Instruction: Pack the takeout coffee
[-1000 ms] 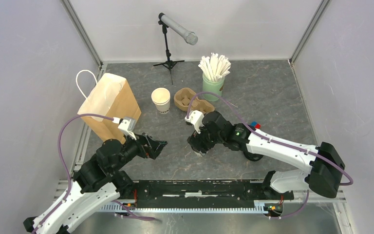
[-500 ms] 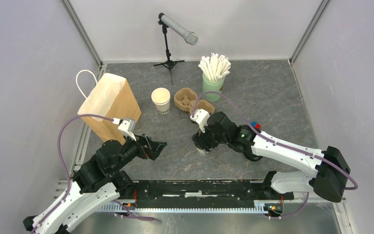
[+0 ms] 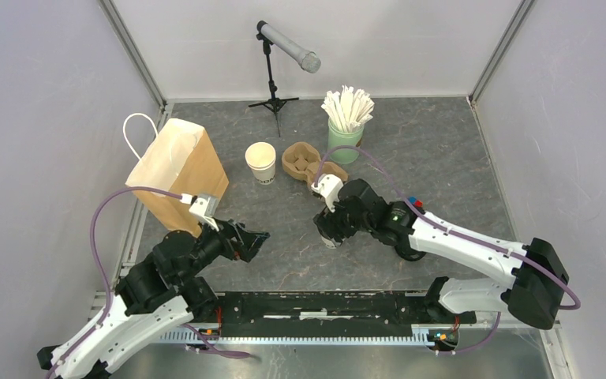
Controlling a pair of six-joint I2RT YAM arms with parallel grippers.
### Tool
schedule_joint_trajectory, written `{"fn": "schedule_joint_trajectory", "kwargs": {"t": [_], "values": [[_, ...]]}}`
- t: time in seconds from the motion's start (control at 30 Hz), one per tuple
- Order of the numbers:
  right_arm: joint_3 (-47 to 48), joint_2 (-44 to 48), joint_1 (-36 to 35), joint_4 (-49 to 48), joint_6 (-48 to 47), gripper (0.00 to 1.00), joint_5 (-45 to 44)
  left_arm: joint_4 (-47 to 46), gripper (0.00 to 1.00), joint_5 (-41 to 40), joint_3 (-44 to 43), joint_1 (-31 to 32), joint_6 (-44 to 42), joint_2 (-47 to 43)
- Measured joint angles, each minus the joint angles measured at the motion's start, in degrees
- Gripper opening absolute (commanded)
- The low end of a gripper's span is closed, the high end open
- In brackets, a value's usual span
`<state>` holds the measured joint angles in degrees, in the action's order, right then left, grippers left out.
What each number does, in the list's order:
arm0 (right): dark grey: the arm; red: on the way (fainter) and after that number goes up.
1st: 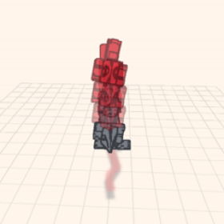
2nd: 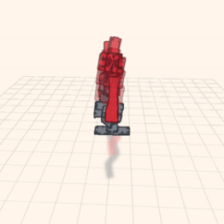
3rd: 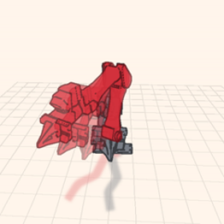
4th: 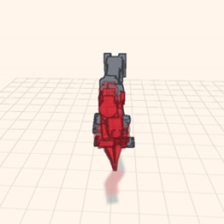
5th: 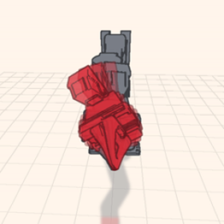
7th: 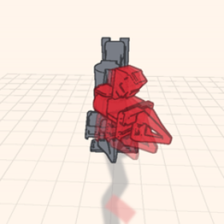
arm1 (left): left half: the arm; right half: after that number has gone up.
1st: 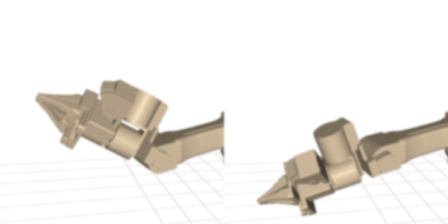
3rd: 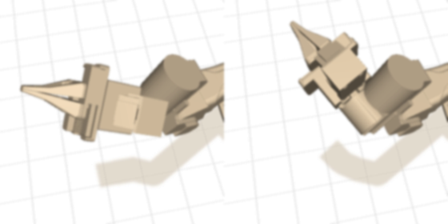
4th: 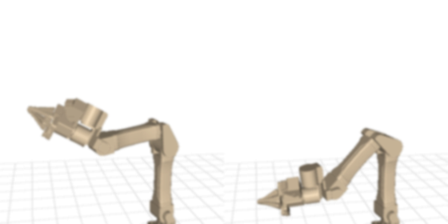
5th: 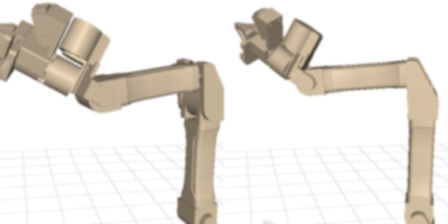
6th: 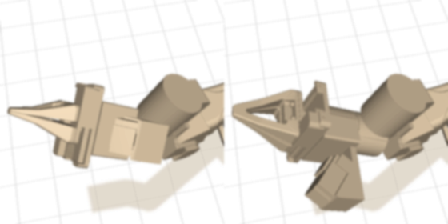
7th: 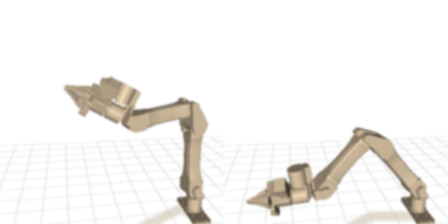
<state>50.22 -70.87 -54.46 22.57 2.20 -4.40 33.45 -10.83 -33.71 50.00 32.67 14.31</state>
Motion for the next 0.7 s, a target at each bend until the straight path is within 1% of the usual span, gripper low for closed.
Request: {"fn": "schedule_joint_trajectory", "kwargs": {"t": [0.13, 0.27, 0.5, 0.7], "values": [[-0.5, 1.0, 2.2, 1.0, 0.1, 0.86, -1.1, 0.6, 1.00, -1.0, 0.0, 0.9, 0.0, -0.6], [-1.2, 2.5, 6.6, 1.9, 0.1, 0.86, -2.2, 0.7, 1.00, -1.3, 0.0, 1.4, 0.0, -0.9], [-1.1, 2.5, 18.6, 1.9, -0.9, 0.88, -3.9, 0.7, 1.00, -1.7, 0.0, 1.6, 0.0, -0.9], [0.9, -0.2, 27.6, 1.3, -1.5, 0.88, -3.6, 0.7, 1.00, -2.4, 0.0, 1.9, 0.0, -1.0]]}}
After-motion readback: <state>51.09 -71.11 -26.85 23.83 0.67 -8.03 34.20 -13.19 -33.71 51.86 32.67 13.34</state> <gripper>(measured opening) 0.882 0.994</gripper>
